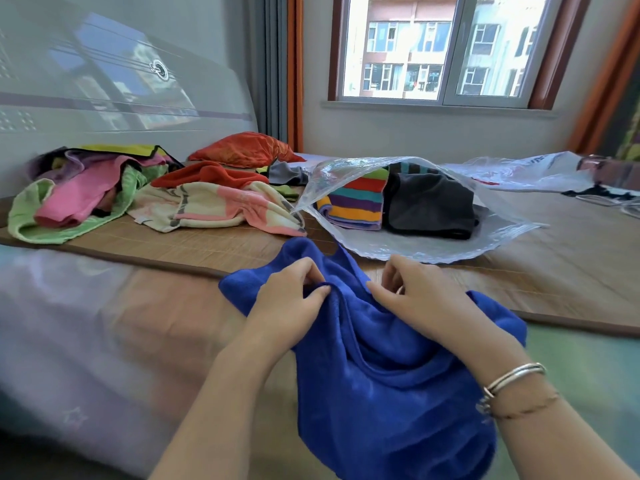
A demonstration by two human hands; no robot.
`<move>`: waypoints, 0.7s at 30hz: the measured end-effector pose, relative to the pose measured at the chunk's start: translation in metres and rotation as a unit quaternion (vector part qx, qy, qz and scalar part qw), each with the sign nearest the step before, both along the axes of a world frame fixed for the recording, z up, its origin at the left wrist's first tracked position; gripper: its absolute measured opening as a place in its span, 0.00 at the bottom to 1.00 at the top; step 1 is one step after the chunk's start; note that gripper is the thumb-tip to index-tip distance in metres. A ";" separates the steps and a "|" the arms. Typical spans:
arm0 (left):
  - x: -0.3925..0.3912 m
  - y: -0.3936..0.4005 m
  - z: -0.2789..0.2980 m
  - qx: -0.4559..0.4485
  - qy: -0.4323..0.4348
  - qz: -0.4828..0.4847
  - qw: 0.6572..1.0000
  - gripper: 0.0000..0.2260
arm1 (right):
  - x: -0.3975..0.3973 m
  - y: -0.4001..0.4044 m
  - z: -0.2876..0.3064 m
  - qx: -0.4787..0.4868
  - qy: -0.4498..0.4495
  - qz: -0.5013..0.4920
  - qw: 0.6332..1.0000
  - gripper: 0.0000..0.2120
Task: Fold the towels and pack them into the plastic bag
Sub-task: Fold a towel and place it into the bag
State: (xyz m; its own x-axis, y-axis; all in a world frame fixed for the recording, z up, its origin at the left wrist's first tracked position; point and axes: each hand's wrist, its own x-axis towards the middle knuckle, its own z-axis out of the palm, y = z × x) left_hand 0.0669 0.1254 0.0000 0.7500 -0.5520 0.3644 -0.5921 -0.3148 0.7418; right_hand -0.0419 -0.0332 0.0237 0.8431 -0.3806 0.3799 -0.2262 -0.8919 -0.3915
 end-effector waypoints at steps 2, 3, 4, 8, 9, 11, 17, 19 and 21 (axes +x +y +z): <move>0.001 0.001 -0.001 -0.003 0.007 -0.004 1.000 0.06 | 0.012 0.000 -0.003 0.046 -0.006 -0.011 0.999 0.15; 0.002 0.002 -0.001 -0.004 0.010 -0.006 1.000 0.06 | 0.019 0.000 -0.004 0.063 -0.003 -0.013 0.998 0.19; 0.002 0.002 -0.001 -0.005 0.014 -0.009 1.000 0.06 | 0.025 0.001 -0.006 0.076 -0.001 -0.011 0.997 0.22; 0.005 0.003 0.002 -0.008 0.035 -0.020 0.999 0.05 | 0.052 0.004 -0.018 0.057 0.001 -0.022 0.998 0.20; 0.005 0.003 0.001 -0.009 0.039 -0.022 0.999 0.05 | 0.054 0.004 -0.020 0.046 -0.016 -0.033 0.998 0.17; 0.007 0.004 0.003 -0.009 0.035 -0.013 0.999 0.05 | 0.059 0.007 -0.019 0.060 -0.077 -0.027 0.995 0.15; 0.001 0.017 0.025 -0.077 -0.034 0.028 0.996 0.10 | 0.037 0.014 0.000 0.224 -0.168 0.120 0.952 0.16; -0.006 0.022 0.033 -0.093 -0.006 -0.011 0.996 0.10 | 0.026 0.018 0.006 0.249 -0.167 0.158 0.941 0.17; -0.015 0.027 0.040 -0.100 0.016 -0.043 0.994 0.08 | 0.016 0.023 0.011 0.251 -0.154 0.187 0.937 0.14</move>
State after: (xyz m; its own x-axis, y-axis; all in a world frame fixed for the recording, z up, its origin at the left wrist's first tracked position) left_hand 0.0516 0.1520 0.0396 0.7159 -0.5338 0.4501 -0.5859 -0.1084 0.8031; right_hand -0.0263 -0.0098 0.0346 0.8323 -0.2769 0.4801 0.2583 -0.5726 -0.7781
